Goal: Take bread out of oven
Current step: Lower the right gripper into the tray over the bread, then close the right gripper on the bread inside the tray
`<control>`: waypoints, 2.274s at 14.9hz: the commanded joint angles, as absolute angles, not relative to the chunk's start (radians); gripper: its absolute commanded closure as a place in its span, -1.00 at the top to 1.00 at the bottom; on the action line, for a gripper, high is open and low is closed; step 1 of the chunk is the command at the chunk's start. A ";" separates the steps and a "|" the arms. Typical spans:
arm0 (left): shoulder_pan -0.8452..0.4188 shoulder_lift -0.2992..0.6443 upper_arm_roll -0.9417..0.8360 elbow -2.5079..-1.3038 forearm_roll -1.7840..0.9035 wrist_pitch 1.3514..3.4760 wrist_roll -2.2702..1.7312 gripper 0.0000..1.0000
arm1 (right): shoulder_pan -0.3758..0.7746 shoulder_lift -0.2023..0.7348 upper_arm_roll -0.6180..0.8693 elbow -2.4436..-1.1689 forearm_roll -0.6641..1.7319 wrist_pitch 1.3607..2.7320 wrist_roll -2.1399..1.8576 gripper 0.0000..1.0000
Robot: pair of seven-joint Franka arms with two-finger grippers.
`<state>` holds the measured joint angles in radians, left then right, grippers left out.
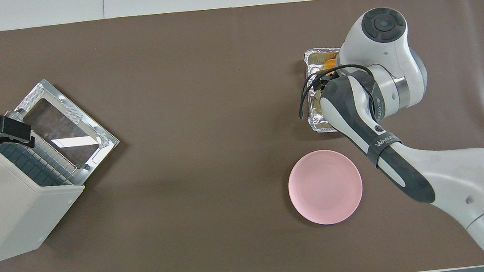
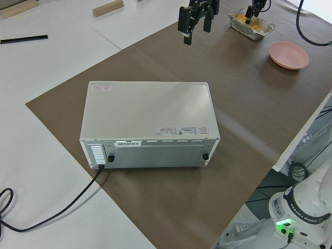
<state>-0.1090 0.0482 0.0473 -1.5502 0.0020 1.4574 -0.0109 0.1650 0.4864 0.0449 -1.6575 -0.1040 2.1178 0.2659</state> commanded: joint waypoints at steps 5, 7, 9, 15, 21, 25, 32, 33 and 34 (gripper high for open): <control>-0.100 0.018 0.044 -1.578 0.008 1.460 0.003 1.00 | 0.169 0.508 0.054 -1.588 -0.114 2.026 0.287 0.89; -0.100 0.020 0.044 -1.578 0.008 1.460 0.003 1.00 | 0.173 0.509 0.054 -1.588 -0.110 2.028 0.288 0.89; -0.100 0.020 0.044 -1.578 0.008 1.460 0.003 1.00 | 0.176 0.509 0.054 -1.592 -0.110 2.039 0.304 0.89; -0.100 0.018 0.043 -1.578 0.008 1.460 0.003 1.00 | 0.196 0.515 0.052 -1.638 -0.118 2.117 0.356 0.88; -0.100 0.018 0.044 -1.578 0.008 1.460 0.003 1.00 | 0.193 0.517 0.052 -1.641 -0.118 2.114 0.357 -1.00; -0.100 0.018 0.044 -1.578 0.008 1.460 0.003 1.00 | 0.184 0.514 0.054 -1.626 -0.115 2.086 0.356 -1.00; -0.100 0.018 0.044 -1.578 0.008 1.460 0.003 1.00 | 0.181 0.499 0.055 -1.597 -0.103 2.007 0.348 -1.00; -0.100 0.020 0.044 -1.578 0.008 1.460 0.003 1.00 | 0.181 0.499 0.055 -1.586 -0.103 1.993 0.348 -1.00; -0.100 0.020 0.044 -1.578 0.008 1.460 0.003 1.00 | 0.181 0.497 0.057 -1.580 -0.103 1.984 0.348 -1.00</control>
